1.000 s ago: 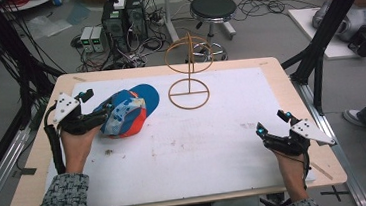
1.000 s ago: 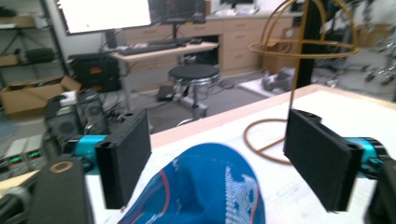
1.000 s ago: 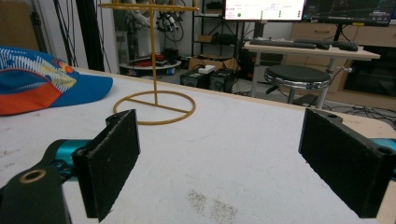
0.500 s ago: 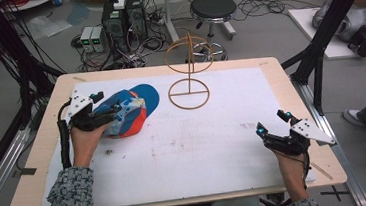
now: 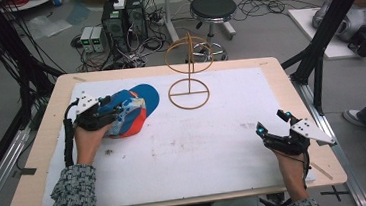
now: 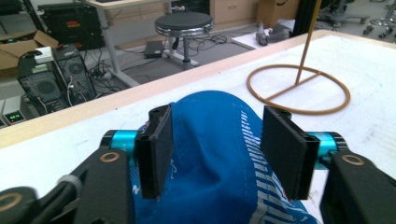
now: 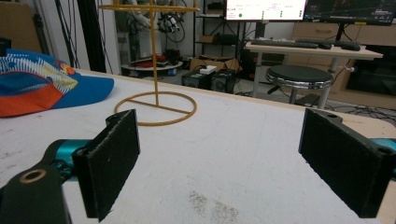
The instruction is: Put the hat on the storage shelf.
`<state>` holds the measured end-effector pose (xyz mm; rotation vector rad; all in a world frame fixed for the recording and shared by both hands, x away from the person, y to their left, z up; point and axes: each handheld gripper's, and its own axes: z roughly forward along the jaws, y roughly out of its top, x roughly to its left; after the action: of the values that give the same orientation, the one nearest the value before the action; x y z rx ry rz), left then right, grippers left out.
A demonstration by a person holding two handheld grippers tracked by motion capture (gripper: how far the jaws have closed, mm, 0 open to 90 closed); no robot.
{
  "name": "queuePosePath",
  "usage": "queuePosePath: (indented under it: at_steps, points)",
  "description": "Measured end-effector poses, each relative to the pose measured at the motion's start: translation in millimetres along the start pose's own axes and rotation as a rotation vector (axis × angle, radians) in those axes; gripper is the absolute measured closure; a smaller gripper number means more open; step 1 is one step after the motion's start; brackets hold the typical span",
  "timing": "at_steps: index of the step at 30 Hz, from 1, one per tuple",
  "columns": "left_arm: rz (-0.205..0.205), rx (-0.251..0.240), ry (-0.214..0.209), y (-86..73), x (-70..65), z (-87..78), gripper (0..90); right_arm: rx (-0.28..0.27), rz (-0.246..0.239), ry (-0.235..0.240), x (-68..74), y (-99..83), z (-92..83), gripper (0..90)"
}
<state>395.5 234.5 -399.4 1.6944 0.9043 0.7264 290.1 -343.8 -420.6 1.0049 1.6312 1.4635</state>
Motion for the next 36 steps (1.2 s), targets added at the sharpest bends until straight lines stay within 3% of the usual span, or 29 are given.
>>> queuePosePath:
  at_steps: [9, 11, 12, 13, 15, 24, 30, 36]
  points:
    - [-0.017, 0.022, -0.005, -1.8, 2.6, 0.4, 57.9, 0.002, 0.005, -0.002, 0.2, 0.1, -0.4, 11.7]
    - [-0.015, 0.026, -0.011, -1.9, 2.6, 0.6, 68.7, 0.000, 0.002, -0.002, 0.0, 0.1, 0.1, 11.7]
    - [-0.015, 0.024, -0.016, -1.7, 2.1, 0.4, 68.7, 0.000, 0.002, -0.002, 0.0, 0.1, 0.1, 11.7]
    - [-0.011, 0.019, -0.017, -1.4, 1.8, 0.2, 78.2, 0.003, 0.006, -0.001, 0.2, 0.0, 0.3, 11.7]
    - [0.000, 0.016, -0.018, -0.5, 0.8, -0.2, 85.5, 0.001, 0.003, -0.001, 0.3, 0.0, 0.4, 11.7]
    - [-0.013, -0.013, -0.028, 8.0, 0.6, -5.8, 88.8, 0.003, 0.009, 0.000, 0.5, 0.1, 1.3, 11.7]
    - [-0.032, -0.042, -0.024, 27.1, 0.0, -12.8, 88.9, 0.003, 0.008, 0.000, 0.4, 0.2, 1.9, 11.7]
    - [-0.024, -0.058, -0.021, 44.7, -2.5, -17.5, 88.9, 0.002, 0.008, -0.001, -0.2, 0.2, 1.7, 11.7]
